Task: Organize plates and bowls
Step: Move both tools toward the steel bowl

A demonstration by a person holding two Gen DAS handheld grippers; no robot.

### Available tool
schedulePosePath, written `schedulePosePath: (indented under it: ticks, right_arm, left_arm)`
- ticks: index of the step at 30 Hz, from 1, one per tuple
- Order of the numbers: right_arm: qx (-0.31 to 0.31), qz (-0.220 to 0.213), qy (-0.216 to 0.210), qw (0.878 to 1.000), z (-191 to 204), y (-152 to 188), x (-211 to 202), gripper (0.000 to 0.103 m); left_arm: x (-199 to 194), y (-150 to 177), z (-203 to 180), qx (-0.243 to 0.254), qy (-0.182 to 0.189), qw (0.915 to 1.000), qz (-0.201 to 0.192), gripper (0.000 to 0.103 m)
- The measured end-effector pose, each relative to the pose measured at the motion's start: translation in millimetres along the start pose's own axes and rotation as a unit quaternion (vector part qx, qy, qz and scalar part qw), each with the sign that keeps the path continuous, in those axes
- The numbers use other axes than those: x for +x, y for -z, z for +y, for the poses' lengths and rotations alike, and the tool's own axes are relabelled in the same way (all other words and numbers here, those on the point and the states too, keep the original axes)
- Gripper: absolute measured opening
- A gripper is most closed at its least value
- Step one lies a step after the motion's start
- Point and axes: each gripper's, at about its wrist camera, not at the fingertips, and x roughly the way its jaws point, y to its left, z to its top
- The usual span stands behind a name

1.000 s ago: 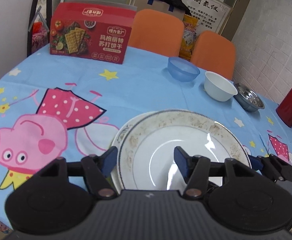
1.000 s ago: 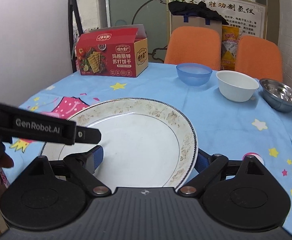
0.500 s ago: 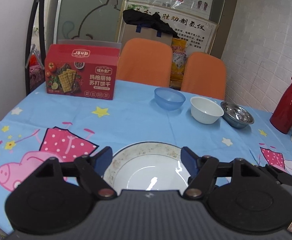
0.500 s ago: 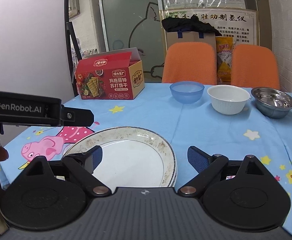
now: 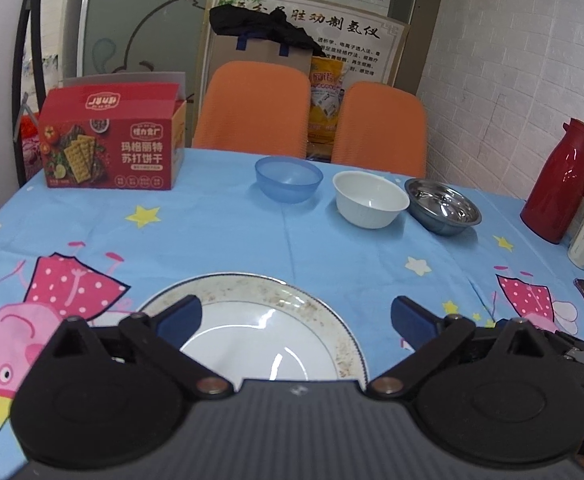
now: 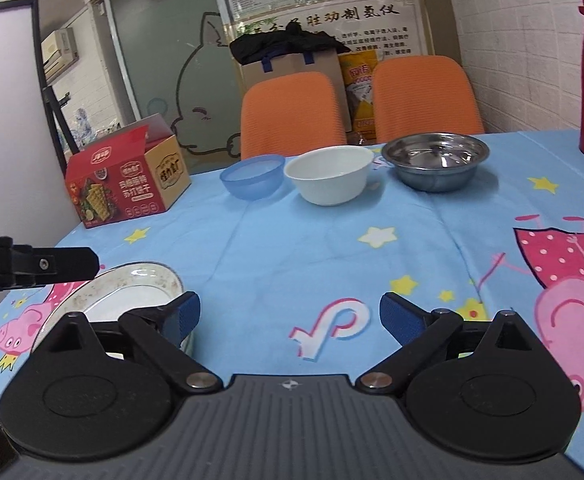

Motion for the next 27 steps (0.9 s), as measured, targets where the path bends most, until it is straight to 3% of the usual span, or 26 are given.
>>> schedulePosePath:
  ticks: [13, 18, 22, 27]
  right_arm:
    - [0.082, 0.008, 0.031, 0.996, -71, -4, -14, 0.103]
    - [0.107, 0.003, 0.027, 0.994, -100, -4, -19, 0.103]
    - [0.107, 0.006, 0.035, 0.994, -120, -17, -18, 0.103]
    - [0.094, -0.016, 0.051, 0.994, -146, -58, -10, 0.103]
  left_arm:
    - [27, -10, -58, 0.039, 0.024, 0.9987, 0.022, 0.099]
    - [42, -20, -79, 0.060, 0.048, 0.9965, 0.033, 0.099]
    - [61, -48, -98, 0.065, 0.096, 0.9924, 0.041, 0.099]
    - [100, -98, -123, 0.068, 0.141, 0.9869, 0.040, 0.099]
